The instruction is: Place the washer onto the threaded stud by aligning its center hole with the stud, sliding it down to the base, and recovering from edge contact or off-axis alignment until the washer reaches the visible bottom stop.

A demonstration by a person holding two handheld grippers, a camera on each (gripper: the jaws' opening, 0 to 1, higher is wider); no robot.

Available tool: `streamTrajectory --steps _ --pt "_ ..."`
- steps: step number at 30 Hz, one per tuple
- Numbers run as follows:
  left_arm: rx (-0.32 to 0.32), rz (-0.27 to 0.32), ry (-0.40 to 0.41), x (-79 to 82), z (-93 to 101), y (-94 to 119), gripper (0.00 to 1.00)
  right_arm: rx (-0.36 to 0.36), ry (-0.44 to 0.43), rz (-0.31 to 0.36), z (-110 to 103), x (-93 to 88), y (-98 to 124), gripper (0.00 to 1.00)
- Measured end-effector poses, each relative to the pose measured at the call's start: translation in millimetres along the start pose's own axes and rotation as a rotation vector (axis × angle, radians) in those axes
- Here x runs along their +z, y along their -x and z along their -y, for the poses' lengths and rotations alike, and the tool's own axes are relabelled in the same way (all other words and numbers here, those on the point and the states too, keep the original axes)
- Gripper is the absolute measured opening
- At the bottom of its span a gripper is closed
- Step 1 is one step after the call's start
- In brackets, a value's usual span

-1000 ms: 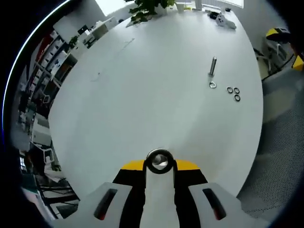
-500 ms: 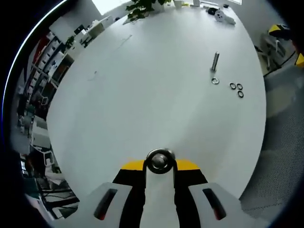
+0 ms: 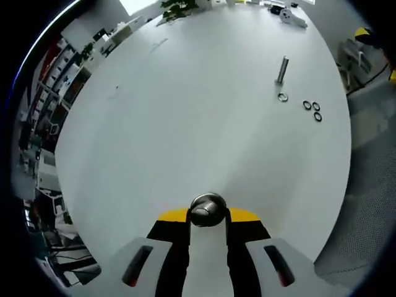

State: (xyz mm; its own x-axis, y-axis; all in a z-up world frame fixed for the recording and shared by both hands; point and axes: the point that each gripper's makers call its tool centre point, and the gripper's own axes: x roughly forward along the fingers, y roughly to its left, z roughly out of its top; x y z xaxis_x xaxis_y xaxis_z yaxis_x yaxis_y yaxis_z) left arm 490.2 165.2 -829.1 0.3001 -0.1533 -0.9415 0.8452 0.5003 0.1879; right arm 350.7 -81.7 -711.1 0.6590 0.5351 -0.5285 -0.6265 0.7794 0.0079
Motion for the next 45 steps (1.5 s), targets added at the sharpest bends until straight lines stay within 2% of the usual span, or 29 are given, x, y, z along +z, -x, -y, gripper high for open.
streamTrajectory --steps 11,27,31,35,39,45 --pt "-0.020 0.010 0.044 -3.4 1.6 -8.7 0.20 -0.005 0.005 -0.012 0.9 -2.2 -0.4 0.51" --pt "-0.024 0.026 0.065 -4.0 1.2 -16.3 0.20 -0.015 0.007 -0.024 2.5 -4.4 -0.1 0.51" --pt "-0.026 0.030 0.064 -3.7 1.5 -15.8 0.20 -0.016 0.009 -0.027 2.6 -4.8 -0.2 0.51" --pt "-0.038 0.044 0.104 -4.5 0.5 -15.9 0.20 -0.020 0.006 -0.025 3.4 -4.7 0.2 0.51" --pt "-0.031 0.054 0.072 -4.6 1.3 -14.0 0.21 -0.024 0.004 -0.023 4.2 -4.5 0.4 0.51" --pt "-0.010 0.094 0.075 -2.4 0.9 -2.2 0.23 -0.017 0.009 -0.024 2.7 -4.4 -0.2 0.51"
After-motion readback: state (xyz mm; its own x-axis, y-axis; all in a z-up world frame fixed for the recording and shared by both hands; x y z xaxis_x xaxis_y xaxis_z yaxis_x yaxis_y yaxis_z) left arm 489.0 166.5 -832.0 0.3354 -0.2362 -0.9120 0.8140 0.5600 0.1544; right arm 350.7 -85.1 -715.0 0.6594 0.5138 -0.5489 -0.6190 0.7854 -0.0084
